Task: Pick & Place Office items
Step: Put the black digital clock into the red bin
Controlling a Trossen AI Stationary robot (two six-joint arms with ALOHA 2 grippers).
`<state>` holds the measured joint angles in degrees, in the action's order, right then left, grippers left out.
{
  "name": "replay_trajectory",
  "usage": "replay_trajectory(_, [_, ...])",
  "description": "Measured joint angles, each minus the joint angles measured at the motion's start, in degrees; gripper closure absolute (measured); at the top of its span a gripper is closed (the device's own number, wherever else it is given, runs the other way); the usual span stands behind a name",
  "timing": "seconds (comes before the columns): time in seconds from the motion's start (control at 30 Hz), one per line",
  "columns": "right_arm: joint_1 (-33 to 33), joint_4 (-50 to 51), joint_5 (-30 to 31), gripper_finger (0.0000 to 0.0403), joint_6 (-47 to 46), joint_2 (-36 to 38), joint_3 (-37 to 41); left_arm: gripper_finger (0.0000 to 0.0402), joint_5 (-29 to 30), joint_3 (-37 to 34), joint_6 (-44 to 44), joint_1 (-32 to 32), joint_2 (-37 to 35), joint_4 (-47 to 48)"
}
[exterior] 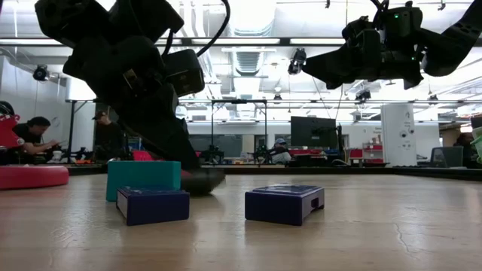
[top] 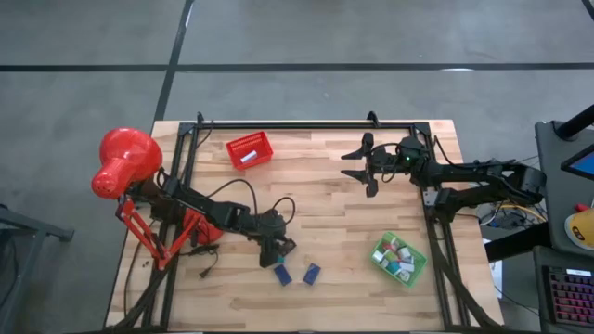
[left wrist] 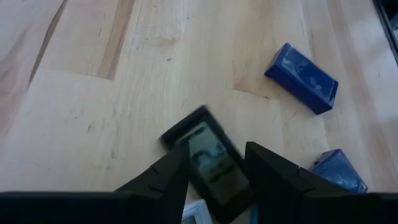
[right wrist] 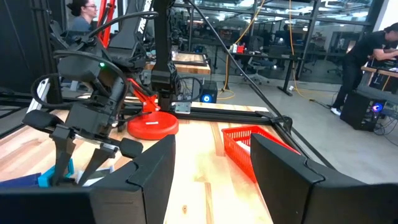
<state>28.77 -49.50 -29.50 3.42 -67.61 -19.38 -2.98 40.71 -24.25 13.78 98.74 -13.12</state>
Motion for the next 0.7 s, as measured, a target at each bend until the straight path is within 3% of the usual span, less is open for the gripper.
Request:
replay_trajectory(0.4, [0.0,0.0,0.0,0.0199,0.0,0.0,0.0,0.0239,0.3,0.0,0.4,-0.4,0.0,1.8])
replay_trajectory(0.7, [0.0,0.0,0.0,0.0199,0.0,0.0,0.0,0.0239,-2.4,-0.4,7.0,-0.1,0.1,1.2])
